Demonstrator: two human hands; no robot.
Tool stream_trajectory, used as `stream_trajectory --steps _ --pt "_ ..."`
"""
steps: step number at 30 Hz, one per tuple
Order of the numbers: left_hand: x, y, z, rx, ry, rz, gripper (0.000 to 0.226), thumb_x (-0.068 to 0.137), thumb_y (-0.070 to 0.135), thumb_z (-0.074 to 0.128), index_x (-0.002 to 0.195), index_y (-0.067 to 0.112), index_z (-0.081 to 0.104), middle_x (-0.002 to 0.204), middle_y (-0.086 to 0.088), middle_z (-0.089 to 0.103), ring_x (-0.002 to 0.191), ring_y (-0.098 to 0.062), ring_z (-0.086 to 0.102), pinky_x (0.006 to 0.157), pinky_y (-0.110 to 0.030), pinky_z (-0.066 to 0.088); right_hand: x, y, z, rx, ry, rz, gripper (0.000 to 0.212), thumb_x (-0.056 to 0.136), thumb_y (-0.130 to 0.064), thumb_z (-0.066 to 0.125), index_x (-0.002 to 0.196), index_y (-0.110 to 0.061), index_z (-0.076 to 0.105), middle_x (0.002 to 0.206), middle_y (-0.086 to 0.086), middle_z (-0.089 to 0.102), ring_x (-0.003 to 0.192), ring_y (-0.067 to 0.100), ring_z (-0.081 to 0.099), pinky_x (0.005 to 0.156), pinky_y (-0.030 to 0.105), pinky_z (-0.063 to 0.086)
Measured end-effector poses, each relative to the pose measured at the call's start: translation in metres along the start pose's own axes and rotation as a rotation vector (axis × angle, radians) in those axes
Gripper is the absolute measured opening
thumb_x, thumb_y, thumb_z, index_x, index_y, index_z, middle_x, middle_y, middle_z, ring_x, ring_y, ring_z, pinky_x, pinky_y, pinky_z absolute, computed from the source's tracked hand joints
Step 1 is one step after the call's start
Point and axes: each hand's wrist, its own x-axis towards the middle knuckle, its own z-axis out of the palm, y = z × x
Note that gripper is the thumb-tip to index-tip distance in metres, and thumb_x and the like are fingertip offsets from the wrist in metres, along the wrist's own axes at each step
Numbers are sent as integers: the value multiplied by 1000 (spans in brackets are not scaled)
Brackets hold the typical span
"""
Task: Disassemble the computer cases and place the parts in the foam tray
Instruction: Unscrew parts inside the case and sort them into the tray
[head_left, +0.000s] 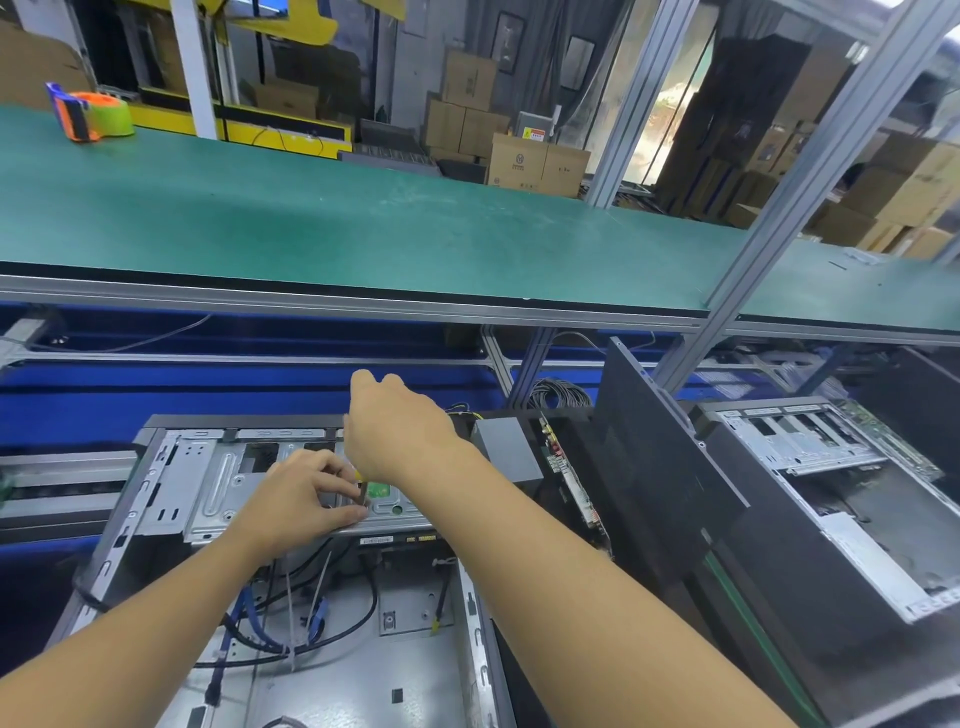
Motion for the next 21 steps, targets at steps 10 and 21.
stream_trajectory --steps 10,21 --pt "-2 5 -3 -25 -8 -9 24 71 44 87 72 57 67 97 25 60 100 -5 47 94 -35 39 -2 1 2 22 36 53 50 104 -48 38 136 -10 35 128 18 48 99 37 55 70 41 36" --pt "-3 5 -3 -21 16 -15 12 71 46 86 78 44 77 93 26 54 99 10 43 83 -28 34 0 0 0 37 -9 75 51 101 -49 43 136 -13 35 130 15 46 97 35 51 70 41 36"
